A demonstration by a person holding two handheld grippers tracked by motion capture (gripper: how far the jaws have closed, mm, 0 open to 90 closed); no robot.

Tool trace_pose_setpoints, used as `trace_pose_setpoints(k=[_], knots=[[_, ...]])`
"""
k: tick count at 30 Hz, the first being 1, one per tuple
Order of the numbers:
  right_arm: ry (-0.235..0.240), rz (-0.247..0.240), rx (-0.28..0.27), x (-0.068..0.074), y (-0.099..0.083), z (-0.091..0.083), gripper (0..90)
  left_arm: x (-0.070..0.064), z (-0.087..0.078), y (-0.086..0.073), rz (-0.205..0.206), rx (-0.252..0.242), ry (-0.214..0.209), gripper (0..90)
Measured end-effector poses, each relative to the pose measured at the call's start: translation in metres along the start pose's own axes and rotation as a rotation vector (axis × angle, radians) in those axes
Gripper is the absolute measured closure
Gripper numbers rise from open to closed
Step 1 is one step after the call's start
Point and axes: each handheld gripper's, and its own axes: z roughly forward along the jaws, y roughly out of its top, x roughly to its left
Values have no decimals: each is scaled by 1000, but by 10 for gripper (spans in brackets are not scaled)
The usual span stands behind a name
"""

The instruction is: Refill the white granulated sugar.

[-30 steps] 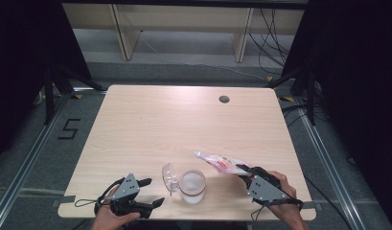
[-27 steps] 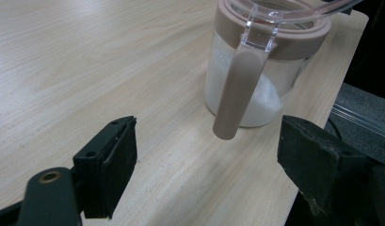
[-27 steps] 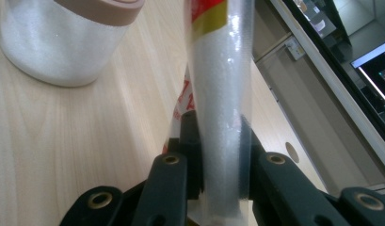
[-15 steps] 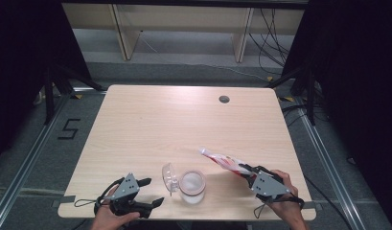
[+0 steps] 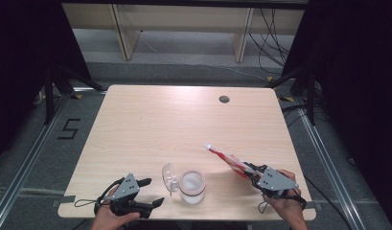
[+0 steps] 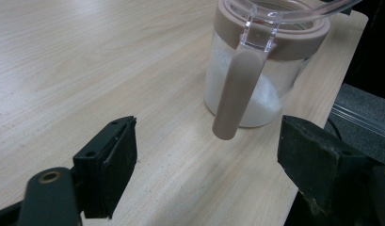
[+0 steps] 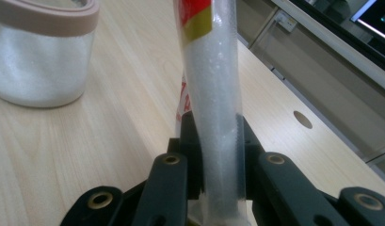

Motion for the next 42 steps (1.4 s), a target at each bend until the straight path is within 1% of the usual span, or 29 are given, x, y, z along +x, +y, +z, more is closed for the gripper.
trace_pose_setpoints(k=[1, 2, 3, 4, 7, 8, 10, 12, 13, 14, 17, 18, 21, 22, 23, 24, 26, 29, 30, 31, 33, 34, 35, 36, 37, 38, 40, 41, 42], knots=[[0, 0, 0, 0, 0, 0, 796, 0, 0, 0, 0, 0, 0, 203], [-9, 22, -5, -1, -1, -1, 796, 0, 0, 0, -5, -3, -2, 203], [-9, 22, -5, -1, -1, -1, 796, 0, 0, 0, -5, -4, -2, 203], [-13, 67, -4, -2, -3, -2, 797, 0, 0, 0, -5, -5, -2, 203], [-34, 80, -17, -4, -5, -3, 797, 0, 0, 0, -4, -3, -2, 203], [-44, 116, -18, -5, -6, -4, 797, 0, 0, 0, -1, 0, 0, 202], [-49, 123, -22, -5, -7, -4, 796, -1, 0, 0, -8, -3, -1, 203], [-49, 178, -24, -7, -9, -7, 796, -1, 0, 0, -8, -3, -2, 203], [-49, 178, -24, -7, -9, -7, 796, -1, 1, 0, -13, -6, -1, 203], [-64, 210, -30, -6, -10, -7, 797, -1, 1, 0, -13, -7, -3, 203], [-70, 227, -27, -6, -10, -8, 797, -1, 1, 0, -16, -8, -4, 203], [-70, 248, -13, -6, -11, -10, 796, -1, 0, 0, -10, -5, -2, 203], [-80, 240, -20, -7, -12, -11, 796, -1, 0, 0, -9, -3, -2, 203], [-95, 268, -31, -8, -14, -12, 796, 0, 0, 0, 1, -1, 1, 203], [-95, 268, -31, -8, -14, -12, 796, 0, 0, 0, -4, -4, -1, 203], [-95, 308, -26, -6, -14, -13, 797, -1, 0, 0, -9, -4, 0, 203], [-95, 327, -31, -6, -17, -14, 796, -1, 1, 0, 1, -1, 2, 203], [-105, 344, -40, -6, -19, -16, 795, -2, 1, 0, -16, -10, 1, 203], [-111, 373, -40, -5, -20, -18, 795, -1, 1, 0, -11, -5, -2, 203], [-111, 373, -40, -5, -20, -18, 795, -1, 1, 0, -11, -5, -2, 203], [-102, 396, -38, -6, -23, -20, 795, -1, 1, 0, -10, -6, 2, 203], [-104, 430, -24, -4, -23, -22, 795, -2, 1, 0, -17, -11, 2, 203], [-104, 430, -24, -4, -23, -22, 795, -2, 1, 0, -17, -11, 2, 203], [-123, 403, -43, -6, -25, -23, 794, -1, 1, 0, -12, -8, 3, 203], [-123, 403, -43, -6, -25, -23, 794, -1, 1, 0, -12, -8, 3, 203], [-121, 451, -30, -4, -26, -24, 794, -1, 1, 0, -2, -4, 0, 203], [-108, 463, -28, -3, -26, -24, 793, -1, 1, 0, -2, -4, 0, 203], [-119, 450, -30, -4, -28, -25, 793, -1, 2, 0, -8, -8, 1, 203], [-116, 484, -21, -2, -28, -26, 792, -1, 2, 0, -8, -9, 1, 203]])
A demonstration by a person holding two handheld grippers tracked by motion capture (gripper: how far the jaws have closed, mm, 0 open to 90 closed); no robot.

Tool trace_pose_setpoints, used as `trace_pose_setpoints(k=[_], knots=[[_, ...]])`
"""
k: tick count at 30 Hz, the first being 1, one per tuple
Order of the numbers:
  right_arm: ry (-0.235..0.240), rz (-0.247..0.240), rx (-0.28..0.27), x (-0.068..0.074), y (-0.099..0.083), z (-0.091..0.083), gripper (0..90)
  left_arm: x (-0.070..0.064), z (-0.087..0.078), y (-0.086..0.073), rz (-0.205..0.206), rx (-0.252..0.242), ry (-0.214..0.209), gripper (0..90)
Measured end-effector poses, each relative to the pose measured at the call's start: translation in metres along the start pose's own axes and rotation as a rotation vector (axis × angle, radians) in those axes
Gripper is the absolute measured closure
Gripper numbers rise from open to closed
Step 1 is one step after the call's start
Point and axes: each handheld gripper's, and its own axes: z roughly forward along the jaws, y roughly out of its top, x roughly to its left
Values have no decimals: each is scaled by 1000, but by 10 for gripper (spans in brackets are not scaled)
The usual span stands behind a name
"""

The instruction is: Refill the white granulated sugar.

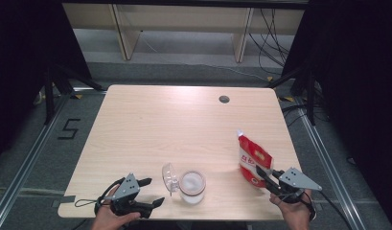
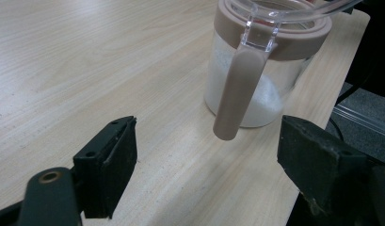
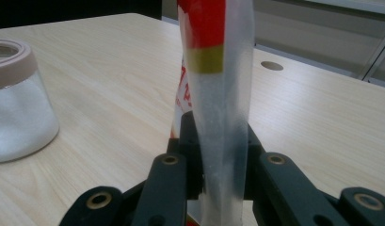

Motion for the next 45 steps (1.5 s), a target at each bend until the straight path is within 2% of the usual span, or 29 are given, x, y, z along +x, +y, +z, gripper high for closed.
trace_pose_setpoints(k=[3, 4, 5, 6, 7, 10, 14, 17, 18, 20, 23, 24, 26, 27, 29, 33, 34, 36, 37, 39, 40, 42, 43, 44, 45], knots=[[2, -3, -1, -1, -1, -1, 791, 0, 0, 0, 8, 9, -2, 203], [-22, 31, 2, 1, -3, -3, 788, 1, 0, -1, 8, 9, -4, 203], [-22, 31, 2, 1, -3, -3, 788, 1, 0, -1, 8, 9, -4, 203], [-12, -4, 2, -1, -3, -3, 786, 0, 0, 0, 10, 12, -2, 203], [-12, -4, 2, -1, -3, -3, 786, 0, 0, 0, 10, 12, -2, 203], [-24, 23, 3, 0, -5, -5, 782, 0, 0, 0, 9, 7, 1, 203], [-39, 6, 8, -1, -6, -6, 774, 1, 0, 0, 3, 6, -1, 203], [-50, 31, 17, 0, -7, -9, 757, 1, 0, 0, 10, 11, -1, 203], [-42, 5, 20, -1, -6, -10, 748, 1, 0, 0, 9, 10, -2, 203], [-54, -6, 14, 0, -7, -9, 738, 1, 0, 0, 2, 7, -1, 203], [-57, -1, 9, -1, -6, -10, 720, 1, 1, 0, 1, 8, -1, 203], [-41, 18, 20, 0, -7, -10, 708, 1, 1, 0, 1, 9, -1, 203], [-67, -19, 7, -1, -6, -11, 666, 1, 1, 0, 1, 10, -1, 203], [-69, 1, 9, 0, -6, -11, 651, 1, 1, 0, 7, 16, 3, 203], [-77, 1, 15, 1, -6, -14, 614, 1, 1, 0, -1, 10, 0, 203], [-88, -27, -6, 2, -5, -16, 572, 2, 1, 0, 10, 9, -1, 203], [-94, -2, -4, 3, -5, -17, 520, 1, 1, 0, 0, 9, 0, 203], [-100, -2, -7, 2, -5, -17, 488, 1, 1, 1, 2, 8, 0, 203], [-107, 22, -12, 2, -5, -19, 458, 2, 1, 1, 8, 9, -1, 203], [-108, -5, -18, 0, -5, -21, 412, 2, 2, 1, -5, 3, 0, 203], [-125, 29, -31, 3, -5, -23, 389, 2, 2, 1, 4, 16, 5, 203], [-123, 32, -37, 4, -6, -25, 357, 2, 2, 1, 0, 7, 0, 203], [-119, 41, -24, 5, -6, -27, 342, 2, 2, 2, -2, 8, -2, 203], [-134, 55, -19, 7, -6, -29, 342, 2, 2, 2, -2, 6, -2, 203], [-136, 33, -31, 5, -6, -30, 341, 3, 1, 2, 1, 9, 3, 203]])
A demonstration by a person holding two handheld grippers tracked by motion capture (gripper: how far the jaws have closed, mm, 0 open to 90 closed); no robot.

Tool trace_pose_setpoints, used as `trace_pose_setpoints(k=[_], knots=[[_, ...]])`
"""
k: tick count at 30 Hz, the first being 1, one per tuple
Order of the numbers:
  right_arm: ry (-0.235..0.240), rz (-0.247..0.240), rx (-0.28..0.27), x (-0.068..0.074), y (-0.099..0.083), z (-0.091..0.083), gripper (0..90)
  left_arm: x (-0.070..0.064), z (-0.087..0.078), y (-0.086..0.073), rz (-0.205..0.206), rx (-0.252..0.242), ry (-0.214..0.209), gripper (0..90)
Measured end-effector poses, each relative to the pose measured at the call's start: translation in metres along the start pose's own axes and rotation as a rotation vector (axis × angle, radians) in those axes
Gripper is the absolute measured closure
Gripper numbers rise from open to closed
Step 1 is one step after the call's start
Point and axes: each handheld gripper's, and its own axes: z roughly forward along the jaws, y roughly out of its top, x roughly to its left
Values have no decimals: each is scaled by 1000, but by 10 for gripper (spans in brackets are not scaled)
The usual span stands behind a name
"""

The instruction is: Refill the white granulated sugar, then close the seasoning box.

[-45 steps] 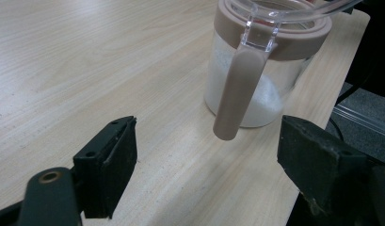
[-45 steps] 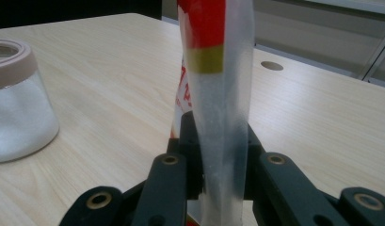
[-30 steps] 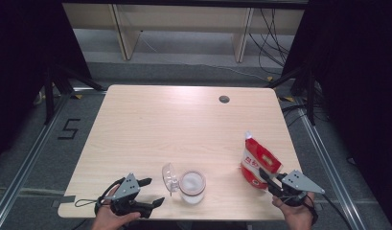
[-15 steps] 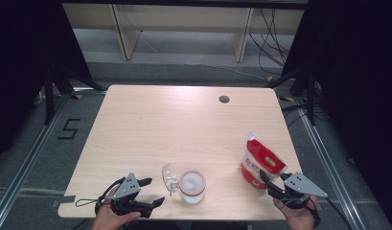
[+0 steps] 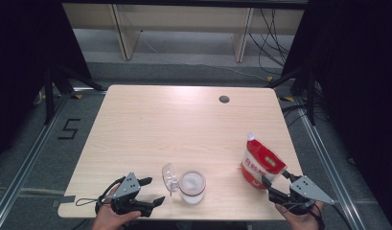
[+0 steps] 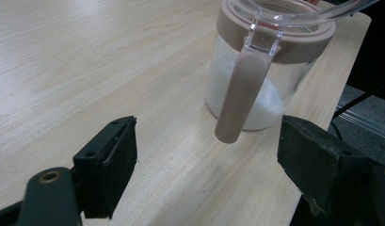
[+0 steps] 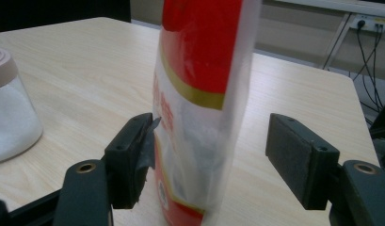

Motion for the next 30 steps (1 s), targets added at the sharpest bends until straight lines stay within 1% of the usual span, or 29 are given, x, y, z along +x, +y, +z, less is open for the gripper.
trace_pose_setpoints(k=[1, 2, 3, 4, 5, 6, 7, 9, 10, 12, 13, 14, 15, 16, 18, 19, 20, 21, 22, 23, 26, 27, 29, 30], knots=[[0, 39, 17, 2, 1, -4, 342, -1, 0, 0, -14, -7, -3, 203], [10, 1, 2, -1, 0, -4, 341, -1, 0, 0, -17, -8, -2, 203], [-1, 17, 7, 0, -1, -6, 332, -1, 1, 0, -19, -15, -2, 203], [0, -2, 9, -2, -2, -6, 320, -1, 0, 0, -17, -13, -3, 203], [1, 11, 20, -1, -3, -7, 317, -1, 0, 0, -21, -10, -3, 203], [1, 11, 20, -1, -3, -7, 317, -1, 0, 0, -21, -10, -3, 203], [-2, 16, 41, 0, -4, -10, 316, -1, 0, 0, -19, -8, -5, 204], [1, 18, 41, 1, -4, -10, 315, -1, -1, 0, -20, -7, -5, 205], [3, 16, 55, 1, -5, -13, 311, -2, -1, 0, -22, -5, -6, 205], [-16, 19, 49, 0, -6, -16, 301, -2, -1, 0, -30, -5, 1, 205], [-20, 15, 56, 0, -8, -18, 300, 0, -2, 0, -15, 0, -5, 206], [-20, 15, 56, 0, -8, -18, 300, 0, -2, 0, -15, 0, -5, 206], [-17, 47, 74, 3, -9, -22, 301, -1, -2, 0, -25, -4, -5, 208], [-17, 47, 74, 3, -9, -22, 301, -1, -2, 0, -25, -4, -5, 208], [-25, 46, 71, 4, -10, -25, 301, -1, -1, 0, -38, -1, -5, 210], [-26, 41, 77, 3, -10, -26, 301, 0, -1, 0, -29, 7, -9, 210], [-35, 44, 78, 4, -11, -28, 300, 0, -1, -1, -33, 3, -8, 211], [-34, 41, 76, 4, -12, -29, 300, 0, -1, 0, -32, 4, -8, 211], [-34, 29, 76, 3, -12, -29, 300, -1, -1, 0, -41, -3, -6, 212], [-33, 44, 89, 5, -13, -30, 299, -1, -2, 0, -40, 1, -5, 212], [-21, 46, 96, 6, -14, -31, 299, -1, -2, 0, -44, -1, -5, 212], [-29, 23, 88, 5, -14, -31, 298, 0, -3, 0, -21, 0, -7, 212], [-14, 55, 115, 9, -15, -31, 293, 0, -3, 0, -34, 0, -5, 213], [-14, 55, 115, 9, -15, -31, 293, 0, -3, 0, -34, 0, -5, 213]])
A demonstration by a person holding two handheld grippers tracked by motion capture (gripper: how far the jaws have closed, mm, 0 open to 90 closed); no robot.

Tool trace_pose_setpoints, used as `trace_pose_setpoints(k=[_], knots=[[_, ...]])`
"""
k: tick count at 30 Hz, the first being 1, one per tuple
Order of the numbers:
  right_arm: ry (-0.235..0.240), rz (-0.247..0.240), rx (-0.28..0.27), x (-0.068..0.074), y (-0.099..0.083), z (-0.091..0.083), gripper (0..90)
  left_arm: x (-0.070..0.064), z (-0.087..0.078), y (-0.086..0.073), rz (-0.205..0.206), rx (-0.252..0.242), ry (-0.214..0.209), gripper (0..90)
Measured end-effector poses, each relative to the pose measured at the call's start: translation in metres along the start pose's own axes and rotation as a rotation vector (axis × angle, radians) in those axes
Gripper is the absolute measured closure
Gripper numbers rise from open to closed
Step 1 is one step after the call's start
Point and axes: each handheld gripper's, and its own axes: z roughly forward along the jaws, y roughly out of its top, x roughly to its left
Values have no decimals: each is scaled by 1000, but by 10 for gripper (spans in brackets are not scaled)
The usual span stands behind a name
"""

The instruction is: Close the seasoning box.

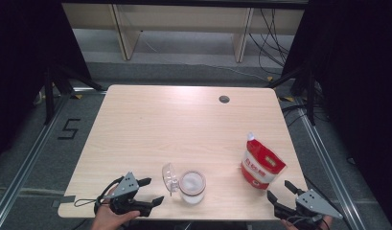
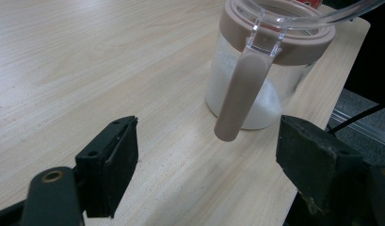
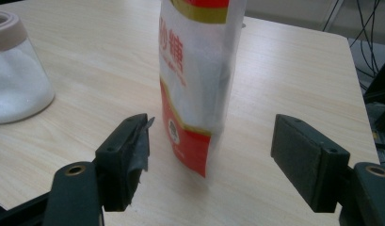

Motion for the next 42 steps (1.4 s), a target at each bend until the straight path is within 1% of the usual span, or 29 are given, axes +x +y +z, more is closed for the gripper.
trace_pose_setpoints(k=[1, 5, 7, 10, 12, 13, 14, 15, 16, 17, 18, 19, 20, 21, 22, 23, 24, 25, 28, 32, 34, 35, 36, 37, 38, 39, 40, 41, 42], knots=[[-10, -22, -4, -1, 0, 0, 291, 0, 0, 0, -8, 1, 2, 213], [1, -12, 11, 0, -1, 1, 290, 0, 0, 1, -8, -1, -5, 214], [-7, -29, 5, 0, -1, 1, 289, 0, -1, 1, -14, -1, -2, 229], [-7, -28, 19, 0, -1, 1, 289, 0, -2, 2, -15, -8, -14, 271], [-6, -31, 18, 0, -1, 0, 289, -1, -2, 3, -10, -8, -10, 324], [-14, -37, 14, 0, -1, 0, 290, -1, -2, 3, -1, -20, -27, 432], [-14, -37, 14, 0, -1, 0, 290, -1, -3, 3, 9, -28, -27, 432], [-24, -44, 8, 0, -1, 0, 290, -2, -4, 4, 15, -38, -17, 529], [-24, -44, 8, 0, -1, 0, 290, -2, -4, 4, 15, -38, -17, 574], [-21, -33, 9, 0, -1, -1, 290, -3, -5, 4, 8, -56, -25, 625], [-21, -33, 9, 0, -1, -1, 290, -3, -5, 4, 8, -56, -25, 657], [-22, -33, 9, 0, -1, -1, 290, -2, -6, 4, 11, -61, -27, 657], [-25, -35, 10, 0, -1, -2, 290, -3, -7, 4, 11, -64, -22, 703], [-28, -37, 13, 0, -1, -2, 290, -4, -7, 5, 25, -69, -24, 734], [-31, -47, 5, 0, -1, -2, 290, -6, -8, 5, 23, -69, -15, 765], [-26, -31, 17, 1, -1, -2, 290, -7, -9, 6, 33, -68, -22, 786], [-27, -37, 12, 1, -1, -2, 290, -8, -9, 7, 32, -70, -29, 815], [-25, -33, 15, 1, -1, -2, 291, -10, -9, 8, 36, -69, -19, 835], [-24, -35, 11, 1, -1, -1, 290, -13, -8, 10, 46, -66, -36, 890], [-26, -36, 12, 1, -1, -1, 291, -16, -7, 13, 56, -44, -37, 895], [-21, -30, 17, 1, -1, -1, 292, -17, -6, 16, 60, -54, -43, 895], [-23, -35, 15, 1, -1, -1, 292, -18, -6, 18, 76, -56, -41, 895], [-23, -35, 15, 1, -1, -1, 292, -18, -6, 18, 76, -56, -41, 894], [-25, -41, 14, 0, -2, -1, 293, -18, -5, 20, 100, -60, -50, 894], [-32, -43, 13, 0, -2, -1, 293, -20, -4, 21, 69, -59, -49, 895], [-33, -43, 14, 0, -2, -1, 294, -21, -3, 22, 83, -57, -43, 895], [-33, -43, 14, 0, -2, -1, 294, -22, -2, 22, 72, -58, -46, 895], [-33, -43, 13, 0, -2, -1, 294, -22, -1, 23, 89, -59, -52, 894], [-35, -46, 12, 0, -2, -1, 294, -23, 0, 23, 80, -68, -51, 894]])
